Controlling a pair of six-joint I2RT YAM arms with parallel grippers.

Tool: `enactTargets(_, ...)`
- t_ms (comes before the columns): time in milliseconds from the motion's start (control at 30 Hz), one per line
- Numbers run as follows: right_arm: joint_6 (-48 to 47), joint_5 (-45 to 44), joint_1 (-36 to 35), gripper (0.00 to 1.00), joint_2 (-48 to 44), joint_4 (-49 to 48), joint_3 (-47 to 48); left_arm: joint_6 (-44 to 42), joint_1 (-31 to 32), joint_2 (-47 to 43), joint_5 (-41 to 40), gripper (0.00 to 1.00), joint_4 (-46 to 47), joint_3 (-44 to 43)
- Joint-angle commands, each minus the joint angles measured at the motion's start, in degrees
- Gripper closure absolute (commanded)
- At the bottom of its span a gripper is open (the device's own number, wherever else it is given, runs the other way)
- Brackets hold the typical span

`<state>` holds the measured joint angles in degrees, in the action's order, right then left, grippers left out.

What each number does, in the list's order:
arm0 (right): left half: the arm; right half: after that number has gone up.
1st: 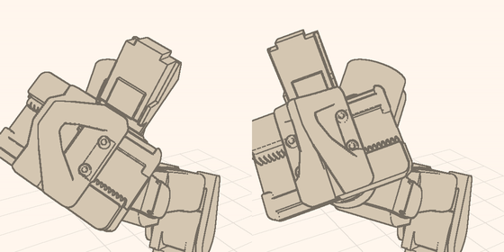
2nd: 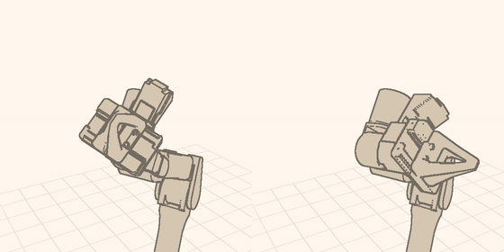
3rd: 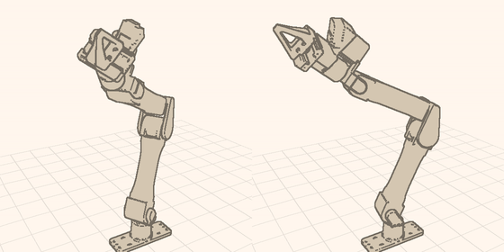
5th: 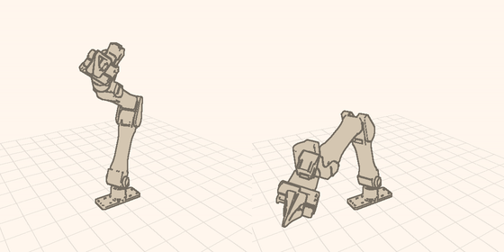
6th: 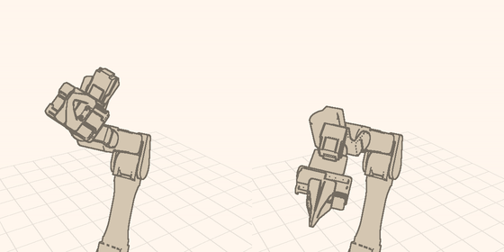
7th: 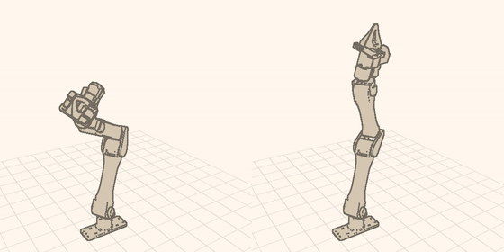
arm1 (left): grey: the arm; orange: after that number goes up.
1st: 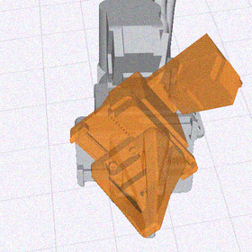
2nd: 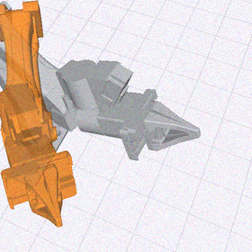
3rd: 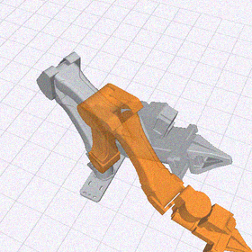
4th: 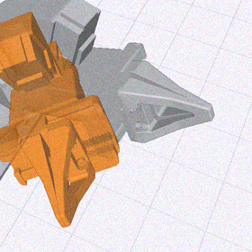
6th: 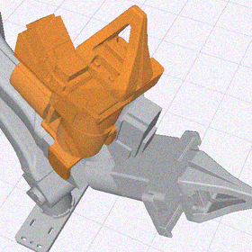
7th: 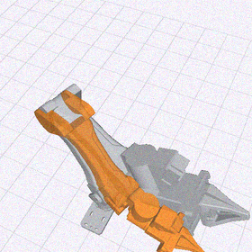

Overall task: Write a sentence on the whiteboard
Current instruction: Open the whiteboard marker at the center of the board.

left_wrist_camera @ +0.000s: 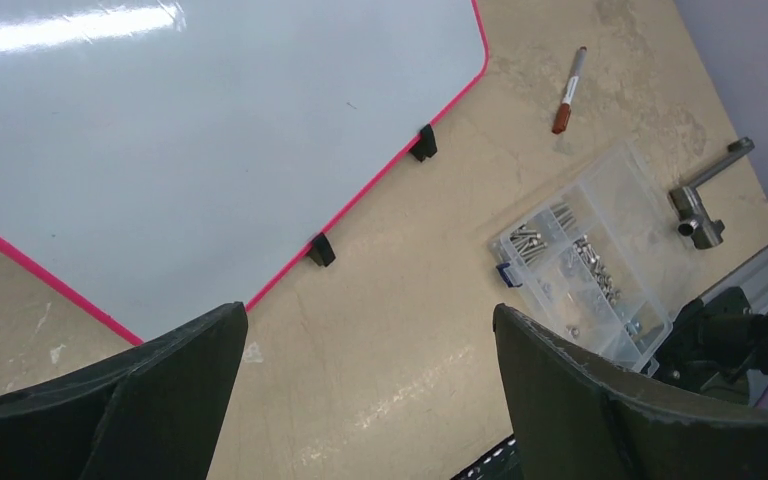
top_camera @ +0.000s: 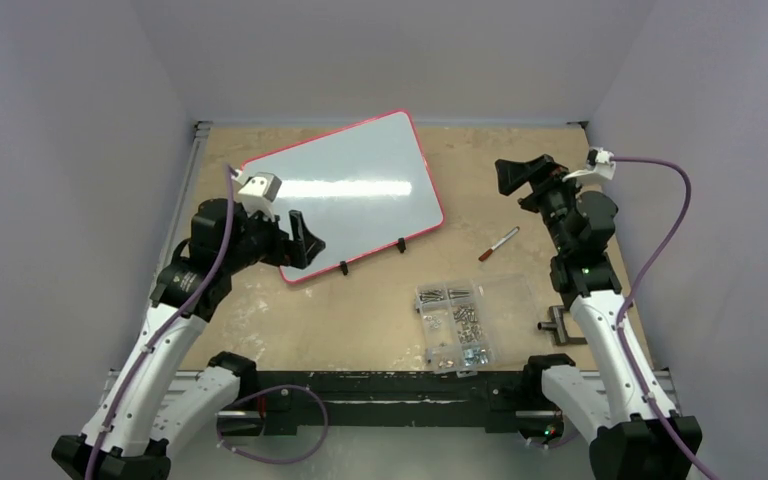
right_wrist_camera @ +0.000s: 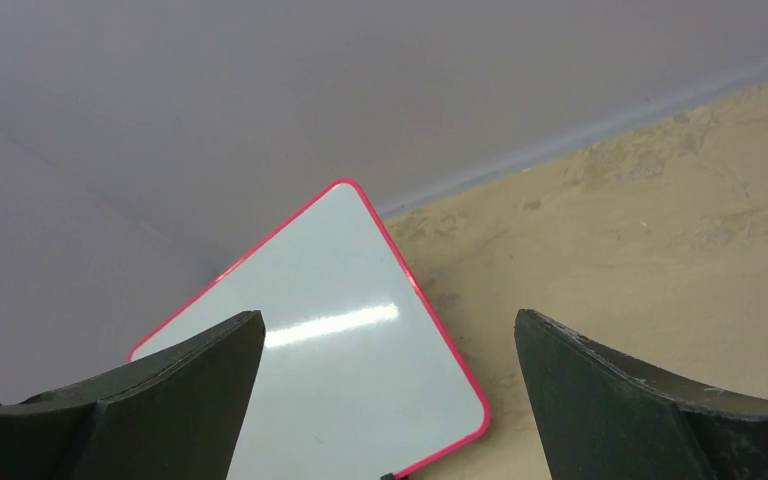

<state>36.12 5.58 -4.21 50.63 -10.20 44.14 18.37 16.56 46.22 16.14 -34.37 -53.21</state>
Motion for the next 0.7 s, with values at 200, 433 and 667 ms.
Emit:
enactTargets(200,1.6,-6.2,-0.2,0.01,5.2,18.2,7.1,-5.6,9.7,2.7,-1.2,0.08,-2.4,-4.6)
enactTargets(433,3.4,-11.8,-0.3,0.01,15.2,36.9,16.8,-9.8,14.8,3.0,-7.3,0.09,-5.4,-5.7)
enactTargets(667,5.5,-13.1,-0.2,0.02,21.0,38.1,15.6,-9.1,15.3,1.5,-11.2,0.1,-5.7,-3.4)
